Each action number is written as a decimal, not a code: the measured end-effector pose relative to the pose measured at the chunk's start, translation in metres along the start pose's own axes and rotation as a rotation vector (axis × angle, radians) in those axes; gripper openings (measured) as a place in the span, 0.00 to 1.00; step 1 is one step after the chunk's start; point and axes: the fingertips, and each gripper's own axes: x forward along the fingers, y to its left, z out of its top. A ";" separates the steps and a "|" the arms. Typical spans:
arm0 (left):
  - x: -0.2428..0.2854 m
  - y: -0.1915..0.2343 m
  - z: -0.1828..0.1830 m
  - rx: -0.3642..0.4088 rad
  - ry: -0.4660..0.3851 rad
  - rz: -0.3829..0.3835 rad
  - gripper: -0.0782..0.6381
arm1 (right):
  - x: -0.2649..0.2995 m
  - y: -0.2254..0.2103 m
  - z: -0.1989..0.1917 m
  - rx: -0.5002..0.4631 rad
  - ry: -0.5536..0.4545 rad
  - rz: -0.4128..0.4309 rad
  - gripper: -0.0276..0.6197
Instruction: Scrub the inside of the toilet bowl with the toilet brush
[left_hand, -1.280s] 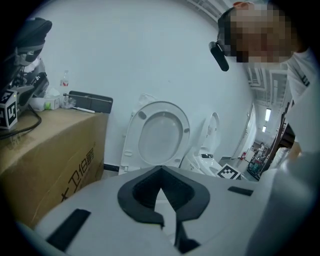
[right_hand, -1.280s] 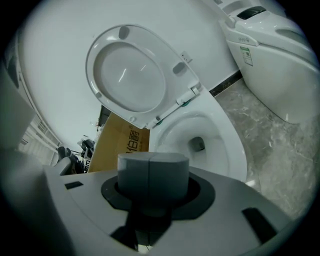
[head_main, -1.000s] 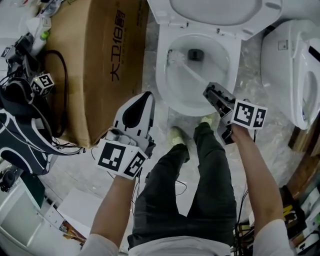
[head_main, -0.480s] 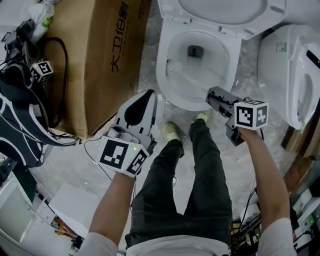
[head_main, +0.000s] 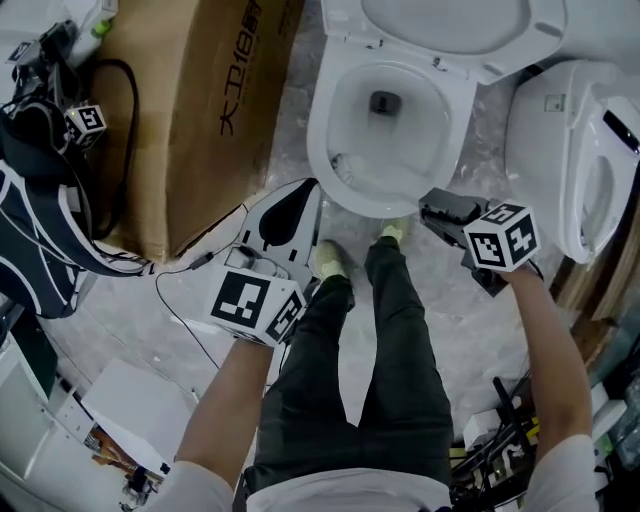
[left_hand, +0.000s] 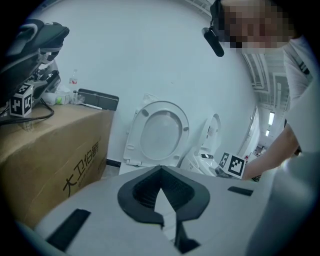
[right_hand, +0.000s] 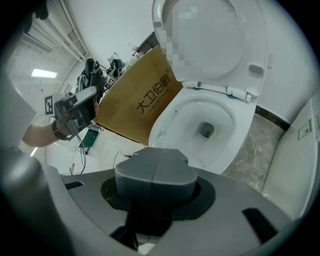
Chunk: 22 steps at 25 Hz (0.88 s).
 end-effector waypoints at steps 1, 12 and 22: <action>0.000 -0.002 0.000 -0.001 0.001 -0.001 0.12 | -0.003 0.000 -0.002 -0.025 0.019 -0.006 0.29; 0.000 -0.012 -0.003 -0.007 0.001 0.004 0.12 | -0.040 -0.019 -0.018 -0.322 0.214 -0.087 0.29; 0.004 -0.020 -0.006 -0.020 0.003 0.009 0.12 | -0.071 -0.028 -0.009 -0.716 0.422 -0.234 0.29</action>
